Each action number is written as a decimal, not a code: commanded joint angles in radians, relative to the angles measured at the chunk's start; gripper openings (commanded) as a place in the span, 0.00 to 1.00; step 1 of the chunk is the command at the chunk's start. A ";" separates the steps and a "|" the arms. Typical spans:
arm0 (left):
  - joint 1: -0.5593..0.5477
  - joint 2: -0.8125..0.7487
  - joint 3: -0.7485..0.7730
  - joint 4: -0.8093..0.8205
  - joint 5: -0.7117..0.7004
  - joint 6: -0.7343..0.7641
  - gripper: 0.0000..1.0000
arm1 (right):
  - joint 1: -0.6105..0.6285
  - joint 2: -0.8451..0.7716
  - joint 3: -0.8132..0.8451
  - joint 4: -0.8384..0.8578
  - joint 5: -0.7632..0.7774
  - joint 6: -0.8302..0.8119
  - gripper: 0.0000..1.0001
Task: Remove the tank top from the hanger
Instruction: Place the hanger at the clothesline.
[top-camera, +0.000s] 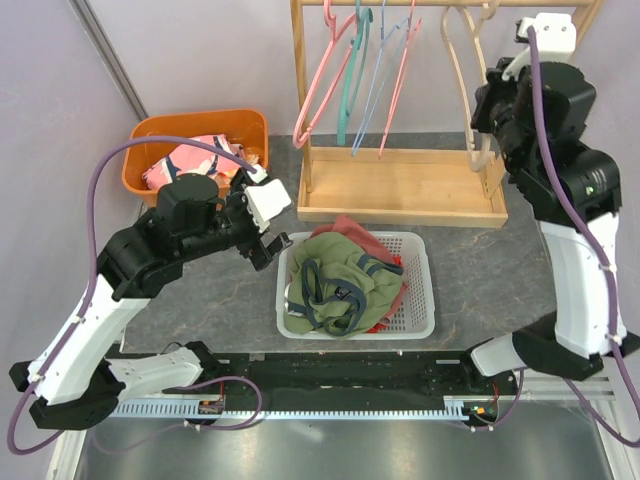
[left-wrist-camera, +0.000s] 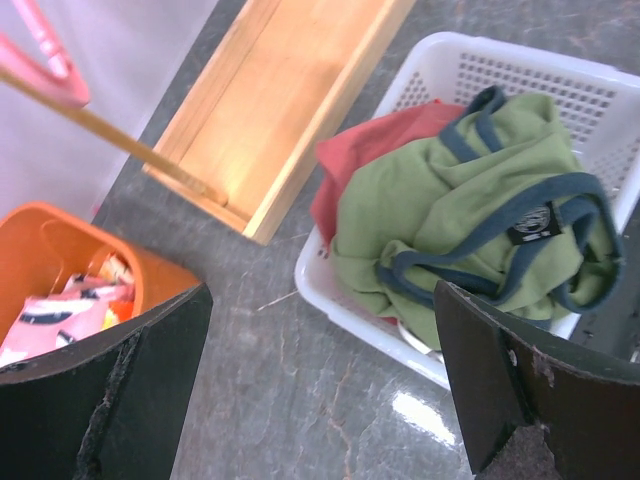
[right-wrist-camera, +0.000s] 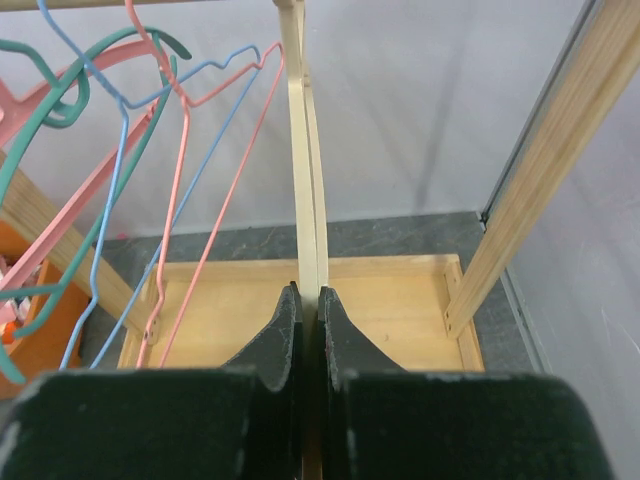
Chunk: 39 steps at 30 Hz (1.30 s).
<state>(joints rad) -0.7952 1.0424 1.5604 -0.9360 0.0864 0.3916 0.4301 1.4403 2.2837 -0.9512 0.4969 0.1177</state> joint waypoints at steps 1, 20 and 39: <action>0.043 -0.005 0.000 0.000 -0.016 0.026 1.00 | -0.004 0.096 0.085 0.071 0.057 -0.053 0.00; 0.103 0.031 0.027 -0.017 0.075 -0.026 1.00 | -0.249 0.203 0.007 0.226 -0.139 0.022 0.00; 0.122 0.045 0.041 0.005 0.095 -0.042 0.99 | -0.245 0.105 -0.202 0.261 -0.350 0.033 0.00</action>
<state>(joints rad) -0.6800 1.0779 1.5604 -0.9482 0.1616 0.3794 0.1749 1.6085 2.1181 -0.6815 0.2199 0.1421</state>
